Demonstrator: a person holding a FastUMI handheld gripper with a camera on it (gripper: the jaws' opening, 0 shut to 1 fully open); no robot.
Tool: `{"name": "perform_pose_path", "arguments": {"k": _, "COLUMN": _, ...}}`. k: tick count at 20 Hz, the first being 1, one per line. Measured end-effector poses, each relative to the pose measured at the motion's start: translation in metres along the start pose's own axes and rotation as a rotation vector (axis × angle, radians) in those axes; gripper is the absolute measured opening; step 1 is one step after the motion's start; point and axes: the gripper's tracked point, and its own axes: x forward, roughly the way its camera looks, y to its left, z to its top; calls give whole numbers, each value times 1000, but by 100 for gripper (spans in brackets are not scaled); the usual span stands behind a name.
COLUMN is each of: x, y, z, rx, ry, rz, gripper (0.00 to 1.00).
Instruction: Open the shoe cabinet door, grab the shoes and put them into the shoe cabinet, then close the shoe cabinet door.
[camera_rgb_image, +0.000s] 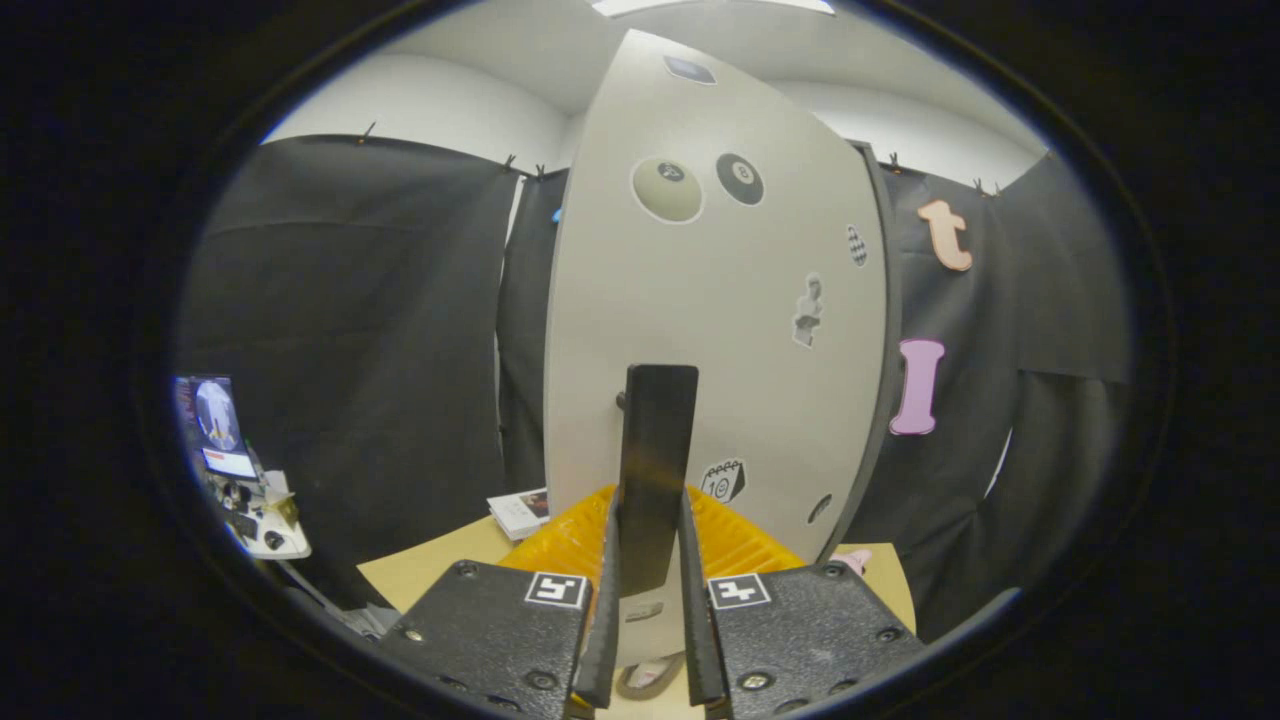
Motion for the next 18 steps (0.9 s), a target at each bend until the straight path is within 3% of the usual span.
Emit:
{"name": "perform_pose_path", "arguments": {"k": 6, "x": -51, "y": -48, "z": -17, "rx": 14, "ry": 6, "rz": -51, "gripper": 30}}
{"name": "perform_pose_path", "arguments": {"k": 11, "x": -79, "y": -89, "z": -25, "rx": 63, "ry": 9, "rz": -76, "gripper": 23}}
{"name": "perform_pose_path", "arguments": {"k": 18, "x": -112, "y": -195, "z": -35, "rx": 116, "ry": -16, "rz": -282, "gripper": 6}}
